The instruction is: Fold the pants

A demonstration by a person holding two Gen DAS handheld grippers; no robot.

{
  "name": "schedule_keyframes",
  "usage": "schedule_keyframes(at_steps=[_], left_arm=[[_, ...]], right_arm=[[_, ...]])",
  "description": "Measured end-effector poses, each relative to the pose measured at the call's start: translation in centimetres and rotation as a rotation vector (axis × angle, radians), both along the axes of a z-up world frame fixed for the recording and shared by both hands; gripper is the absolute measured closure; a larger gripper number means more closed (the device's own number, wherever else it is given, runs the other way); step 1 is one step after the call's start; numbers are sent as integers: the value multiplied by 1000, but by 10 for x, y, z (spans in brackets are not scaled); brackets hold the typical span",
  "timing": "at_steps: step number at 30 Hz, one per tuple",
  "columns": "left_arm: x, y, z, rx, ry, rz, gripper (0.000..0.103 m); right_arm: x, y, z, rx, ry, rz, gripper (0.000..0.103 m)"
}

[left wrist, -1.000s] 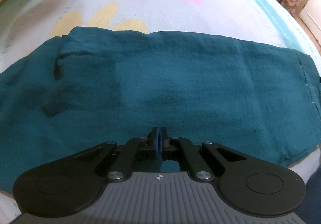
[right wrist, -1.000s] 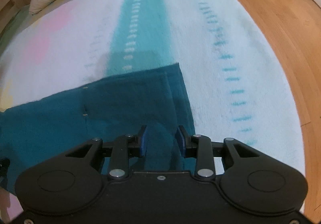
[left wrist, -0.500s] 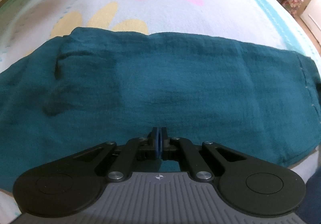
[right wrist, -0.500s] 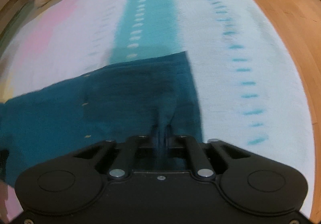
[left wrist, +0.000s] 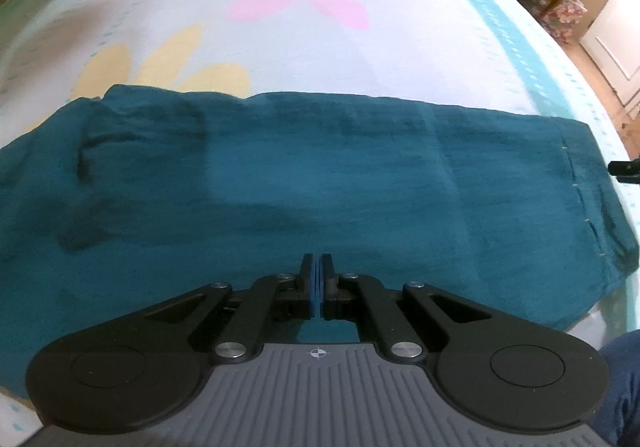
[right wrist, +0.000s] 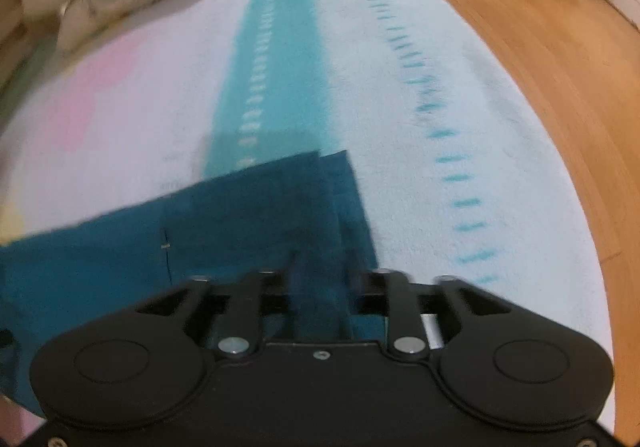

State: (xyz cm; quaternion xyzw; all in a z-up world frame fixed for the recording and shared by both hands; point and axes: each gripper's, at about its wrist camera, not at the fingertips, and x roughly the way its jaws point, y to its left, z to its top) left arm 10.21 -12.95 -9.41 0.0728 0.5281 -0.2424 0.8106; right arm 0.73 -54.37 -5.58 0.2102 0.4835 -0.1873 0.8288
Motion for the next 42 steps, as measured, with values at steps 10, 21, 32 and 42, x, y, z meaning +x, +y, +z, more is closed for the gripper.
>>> schedule_keyframes(at_steps=[10, 21, 32, 42], left_arm=[[0, -23, 2, -15, 1, -43, 101], [3, -40, 1, -26, 14, -55, 101], [33, -111, -1, -30, -26, -142, 101], [38, -107, -2, -13, -3, -165, 101]], right_arm=[[-33, -30, -20, 203, 26, -2, 43], [-23, -24, -38, 387, -38, 66, 87], [-11, 4, 26, 297, -118, 93, 88], [16, 39, 69, 261, -160, 133, 88]])
